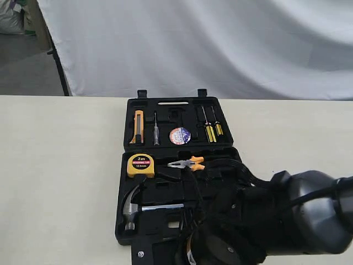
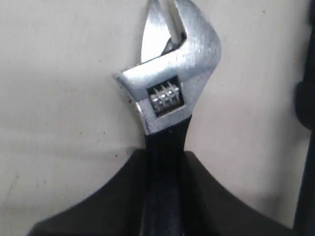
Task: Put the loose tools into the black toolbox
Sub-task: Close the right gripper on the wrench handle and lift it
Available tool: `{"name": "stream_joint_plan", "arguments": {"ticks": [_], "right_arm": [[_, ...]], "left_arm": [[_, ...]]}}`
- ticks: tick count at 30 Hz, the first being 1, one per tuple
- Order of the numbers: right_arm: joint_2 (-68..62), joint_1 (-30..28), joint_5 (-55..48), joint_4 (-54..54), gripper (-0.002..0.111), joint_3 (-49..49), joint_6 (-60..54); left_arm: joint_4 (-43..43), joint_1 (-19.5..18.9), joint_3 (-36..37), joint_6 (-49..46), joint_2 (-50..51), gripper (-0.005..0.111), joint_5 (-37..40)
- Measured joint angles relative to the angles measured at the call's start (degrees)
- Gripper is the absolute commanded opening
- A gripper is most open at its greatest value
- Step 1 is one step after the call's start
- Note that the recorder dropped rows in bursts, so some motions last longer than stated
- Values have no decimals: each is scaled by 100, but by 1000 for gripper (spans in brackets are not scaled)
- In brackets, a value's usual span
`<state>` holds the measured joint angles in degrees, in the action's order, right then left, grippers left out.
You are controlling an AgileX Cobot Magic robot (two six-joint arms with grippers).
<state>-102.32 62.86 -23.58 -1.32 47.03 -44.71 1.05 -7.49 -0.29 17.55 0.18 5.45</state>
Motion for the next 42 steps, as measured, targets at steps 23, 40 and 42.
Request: {"name": "stream_joint_plan", "arguments": {"ticks": [23,40,42], "right_arm": [[503,12,350,679,45,-13,333],[-236,12,-260,1092,65,645,602],[-458,12,-436,1105,65,832,602]], "left_arm": [[0,0,0,0,0,1,0],[0,0,0,0,0,1,0],[0,0,0,0,0,1,0]]}}
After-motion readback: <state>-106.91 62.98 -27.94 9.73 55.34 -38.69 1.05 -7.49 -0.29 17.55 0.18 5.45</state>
